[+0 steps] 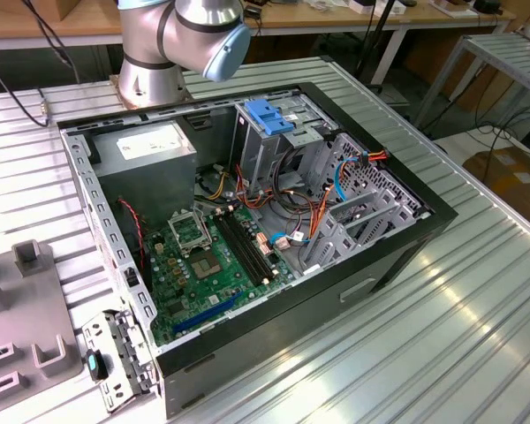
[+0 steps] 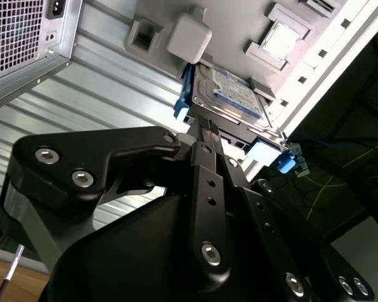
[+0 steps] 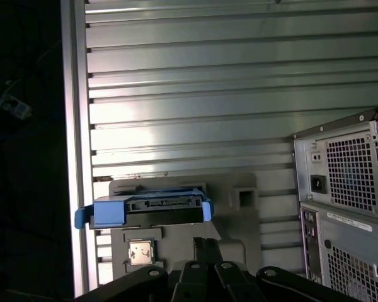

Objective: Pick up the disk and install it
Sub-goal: 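Reach for the disk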

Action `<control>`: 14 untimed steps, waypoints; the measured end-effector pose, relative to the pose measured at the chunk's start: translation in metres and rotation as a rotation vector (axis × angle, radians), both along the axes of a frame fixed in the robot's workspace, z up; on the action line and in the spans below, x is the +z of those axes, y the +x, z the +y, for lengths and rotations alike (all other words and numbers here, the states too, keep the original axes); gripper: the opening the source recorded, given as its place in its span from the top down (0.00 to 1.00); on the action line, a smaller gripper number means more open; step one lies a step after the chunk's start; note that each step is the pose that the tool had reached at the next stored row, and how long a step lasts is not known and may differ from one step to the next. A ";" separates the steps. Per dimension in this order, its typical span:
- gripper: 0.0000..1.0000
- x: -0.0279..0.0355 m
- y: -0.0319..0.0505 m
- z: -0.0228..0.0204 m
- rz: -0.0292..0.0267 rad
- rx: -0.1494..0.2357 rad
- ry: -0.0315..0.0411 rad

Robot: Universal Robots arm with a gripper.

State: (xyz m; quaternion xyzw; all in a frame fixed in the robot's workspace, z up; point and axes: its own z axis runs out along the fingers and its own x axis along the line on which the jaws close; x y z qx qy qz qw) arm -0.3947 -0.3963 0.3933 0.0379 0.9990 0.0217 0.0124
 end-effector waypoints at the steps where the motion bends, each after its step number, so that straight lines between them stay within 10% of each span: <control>1: 0.89 0.0000 -0.0010 0.0000 0.0000 0.000 0.0000; 14: 0.89 0.0000 -0.0144 0.0000 0.0000 0.000 0.0000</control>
